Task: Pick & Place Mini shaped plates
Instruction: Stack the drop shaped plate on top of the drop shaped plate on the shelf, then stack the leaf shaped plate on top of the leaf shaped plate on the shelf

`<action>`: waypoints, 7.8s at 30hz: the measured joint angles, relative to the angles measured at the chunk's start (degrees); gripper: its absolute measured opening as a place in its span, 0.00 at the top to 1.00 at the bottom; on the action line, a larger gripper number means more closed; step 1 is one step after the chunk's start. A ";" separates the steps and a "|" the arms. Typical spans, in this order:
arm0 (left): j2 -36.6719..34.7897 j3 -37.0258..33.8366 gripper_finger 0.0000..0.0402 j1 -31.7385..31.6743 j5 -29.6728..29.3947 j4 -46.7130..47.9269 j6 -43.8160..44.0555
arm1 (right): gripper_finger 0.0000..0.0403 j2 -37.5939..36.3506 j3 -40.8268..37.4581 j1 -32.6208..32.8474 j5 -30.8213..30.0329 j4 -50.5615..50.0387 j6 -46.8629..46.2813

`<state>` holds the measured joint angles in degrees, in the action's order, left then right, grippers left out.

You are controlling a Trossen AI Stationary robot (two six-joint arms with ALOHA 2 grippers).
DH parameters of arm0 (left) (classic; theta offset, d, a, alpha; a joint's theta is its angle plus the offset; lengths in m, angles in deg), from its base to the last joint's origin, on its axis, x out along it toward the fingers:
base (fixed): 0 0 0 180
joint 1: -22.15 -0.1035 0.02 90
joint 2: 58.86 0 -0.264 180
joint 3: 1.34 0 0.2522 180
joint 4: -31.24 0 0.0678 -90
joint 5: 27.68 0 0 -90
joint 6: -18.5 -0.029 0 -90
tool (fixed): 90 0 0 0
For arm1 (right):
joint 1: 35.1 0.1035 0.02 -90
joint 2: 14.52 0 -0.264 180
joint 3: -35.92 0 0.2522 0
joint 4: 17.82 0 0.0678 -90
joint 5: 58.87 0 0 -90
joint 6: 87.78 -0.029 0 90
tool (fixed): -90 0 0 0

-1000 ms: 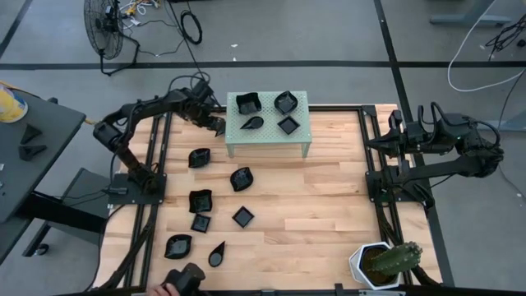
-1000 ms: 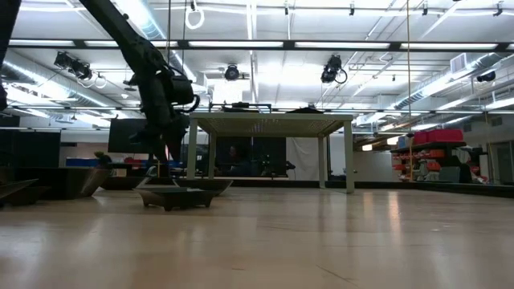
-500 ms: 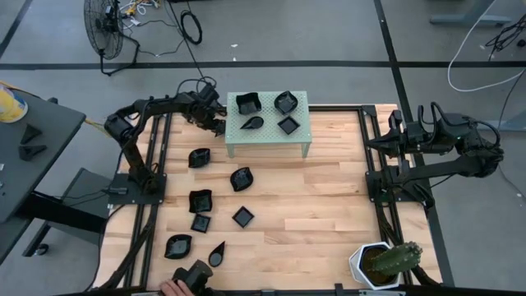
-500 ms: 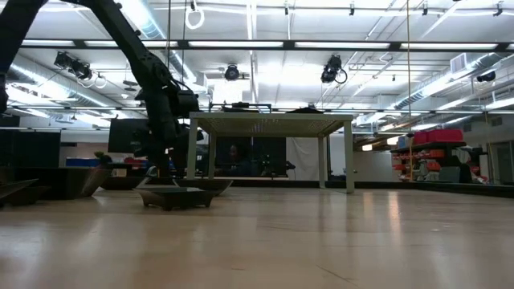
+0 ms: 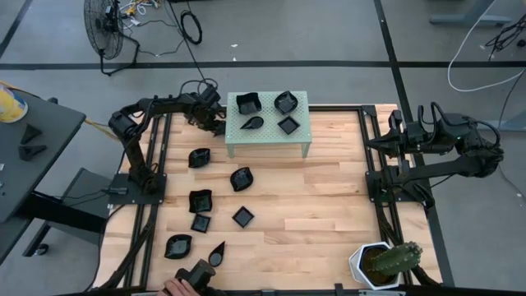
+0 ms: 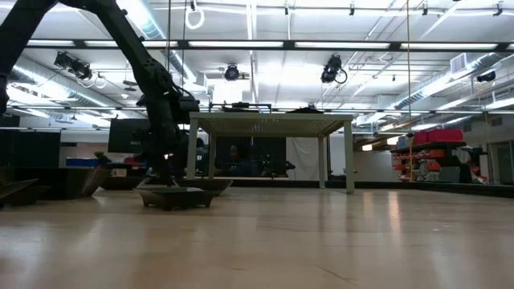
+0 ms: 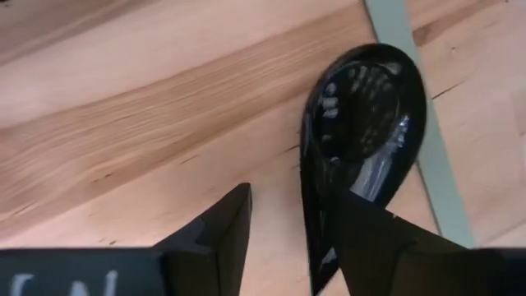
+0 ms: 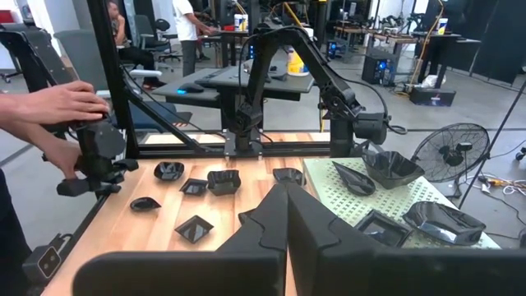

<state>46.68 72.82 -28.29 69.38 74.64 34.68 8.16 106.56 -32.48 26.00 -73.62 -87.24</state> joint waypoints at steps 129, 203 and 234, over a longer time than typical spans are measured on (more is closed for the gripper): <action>-8.24 30.16 0.97 14.14 15.85 24.47 -3.43 | 0.99 0.02 0.00 -0.01 -0.01 0.02 0.00; -7.92 33.48 0.73 16.31 7.92 29.43 -6.86 | 0.99 0.02 0.00 -0.01 -0.01 0.02 0.00; -25.07 2.71 0.72 12.25 -3.44 29.55 2.72 | 0.99 0.02 0.00 -0.01 -0.01 0.02 0.00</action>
<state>21.61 75.53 -16.04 65.94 104.19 37.40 8.18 106.56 -32.49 25.98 -73.60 -87.24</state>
